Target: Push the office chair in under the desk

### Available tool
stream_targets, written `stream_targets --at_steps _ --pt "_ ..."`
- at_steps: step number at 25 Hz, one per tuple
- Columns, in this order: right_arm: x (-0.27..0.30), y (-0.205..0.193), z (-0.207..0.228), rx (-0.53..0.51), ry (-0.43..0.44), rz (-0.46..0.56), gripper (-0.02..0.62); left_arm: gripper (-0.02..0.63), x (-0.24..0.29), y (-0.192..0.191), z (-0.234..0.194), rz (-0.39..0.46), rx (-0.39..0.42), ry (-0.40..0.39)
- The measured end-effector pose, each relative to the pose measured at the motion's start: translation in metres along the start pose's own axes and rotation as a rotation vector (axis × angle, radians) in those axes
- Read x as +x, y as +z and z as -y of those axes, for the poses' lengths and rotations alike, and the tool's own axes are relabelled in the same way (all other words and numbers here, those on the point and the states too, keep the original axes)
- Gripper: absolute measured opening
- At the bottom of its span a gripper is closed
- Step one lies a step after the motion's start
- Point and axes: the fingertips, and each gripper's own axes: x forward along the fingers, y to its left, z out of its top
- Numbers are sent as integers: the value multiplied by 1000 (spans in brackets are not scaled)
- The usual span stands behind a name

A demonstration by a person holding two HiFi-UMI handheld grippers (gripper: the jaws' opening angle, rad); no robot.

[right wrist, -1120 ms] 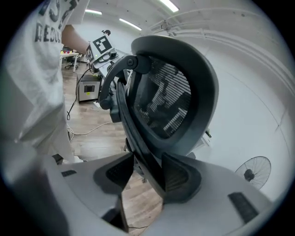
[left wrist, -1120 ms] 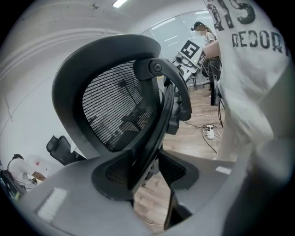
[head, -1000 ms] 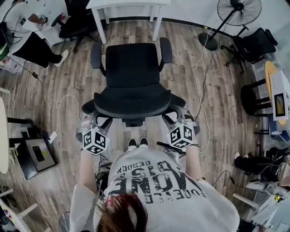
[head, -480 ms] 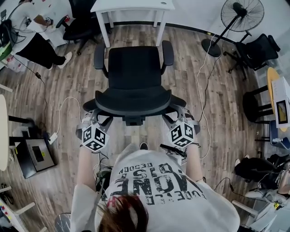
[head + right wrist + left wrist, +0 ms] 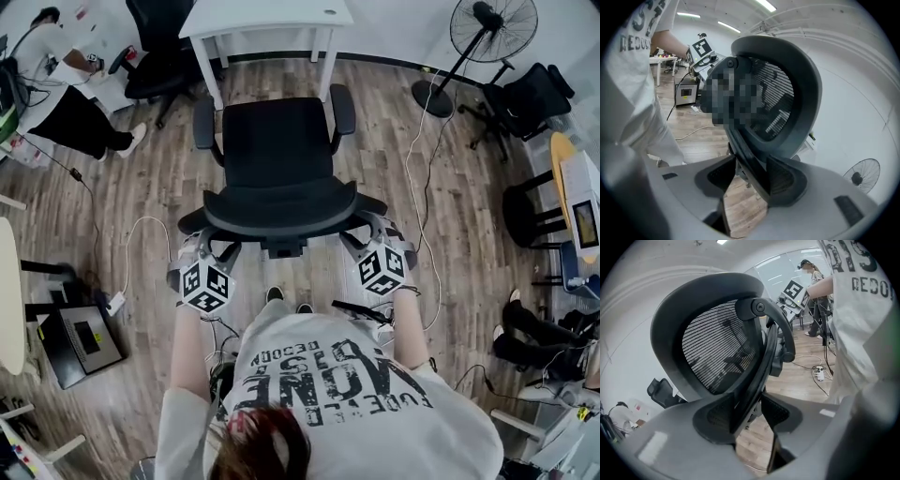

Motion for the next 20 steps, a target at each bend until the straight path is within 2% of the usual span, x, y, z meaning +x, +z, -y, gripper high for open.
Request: stream_targets --at_steps 20 --pt "36 6 34 42 -6 -27 186 184 27 -2 -39 28 32 19"
